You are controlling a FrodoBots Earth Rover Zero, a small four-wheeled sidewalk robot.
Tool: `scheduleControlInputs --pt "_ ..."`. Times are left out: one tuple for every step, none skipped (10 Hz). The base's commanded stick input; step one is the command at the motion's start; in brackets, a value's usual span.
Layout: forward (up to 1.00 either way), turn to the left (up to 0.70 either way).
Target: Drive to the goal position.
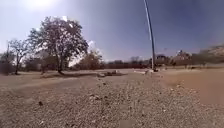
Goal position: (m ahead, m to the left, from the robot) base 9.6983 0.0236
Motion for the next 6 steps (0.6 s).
scheduleControlInputs --pt "0.5 -0.32" --pt "0.5 -0.5" --pt "0.5 -0.5" --pt "0.5 -0.5" --pt "0.5 -0.5" --pt "0.5 -0.5"
